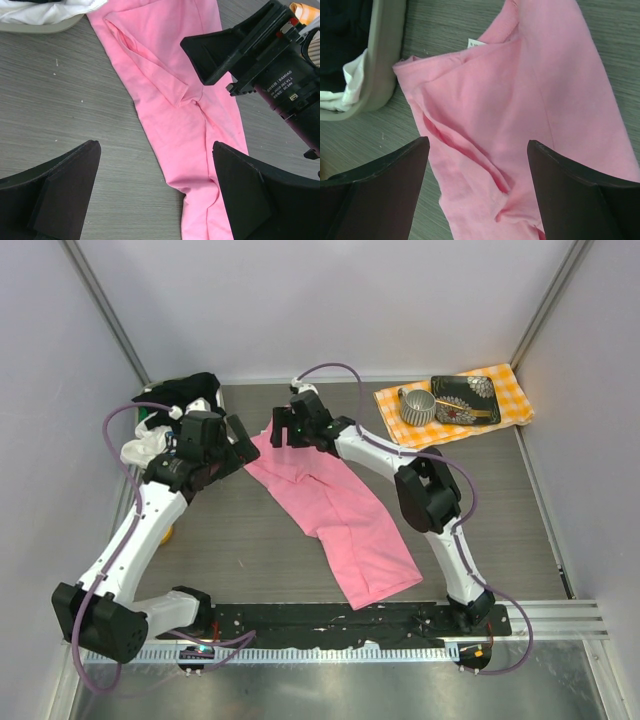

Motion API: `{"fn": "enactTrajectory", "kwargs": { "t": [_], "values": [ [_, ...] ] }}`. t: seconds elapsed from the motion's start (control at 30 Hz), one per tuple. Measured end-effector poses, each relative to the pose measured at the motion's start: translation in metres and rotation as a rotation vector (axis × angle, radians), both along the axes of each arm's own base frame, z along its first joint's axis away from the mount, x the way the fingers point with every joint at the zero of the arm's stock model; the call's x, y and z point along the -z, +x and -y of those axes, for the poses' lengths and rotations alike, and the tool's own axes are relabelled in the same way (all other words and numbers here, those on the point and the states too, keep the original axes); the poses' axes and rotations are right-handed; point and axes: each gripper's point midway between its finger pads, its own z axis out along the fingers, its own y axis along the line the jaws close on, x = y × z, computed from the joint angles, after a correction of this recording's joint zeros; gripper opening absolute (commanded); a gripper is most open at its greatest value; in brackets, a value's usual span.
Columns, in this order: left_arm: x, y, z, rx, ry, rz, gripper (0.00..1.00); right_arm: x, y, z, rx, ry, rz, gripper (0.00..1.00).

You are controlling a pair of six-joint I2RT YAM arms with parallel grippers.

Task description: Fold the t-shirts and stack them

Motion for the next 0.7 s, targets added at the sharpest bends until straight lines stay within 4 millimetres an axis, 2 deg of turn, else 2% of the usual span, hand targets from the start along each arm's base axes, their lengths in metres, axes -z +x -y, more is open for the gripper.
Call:
{"fn": "enactTrajectory", "kwargs": {
  "t": [0.17,0.43,0.6,0.7],
  "values": [
    [0.002,0.002,0.001,0.0,0.002,-0.005,1.0,0.005,0.008,-0.015,-0.012,0.043,-0.008,0.85],
    [0.006,0.003,0.001,0.0,0.005,-0.015,1.0,0.057,0.012,-0.028,-0.019,0.041,-0.083,0.85],
    [0.01,0.004,0.002,0.001,0.007,-0.026,1.0,0.055,0.025,-0.026,0.022,0.053,-0.068,0.85],
    [0.011,0.005,0.004,0.009,0.002,-0.033,1.0,0.06,0.04,-0.02,0.085,0.059,-0.067,0.85]
  ]
}}
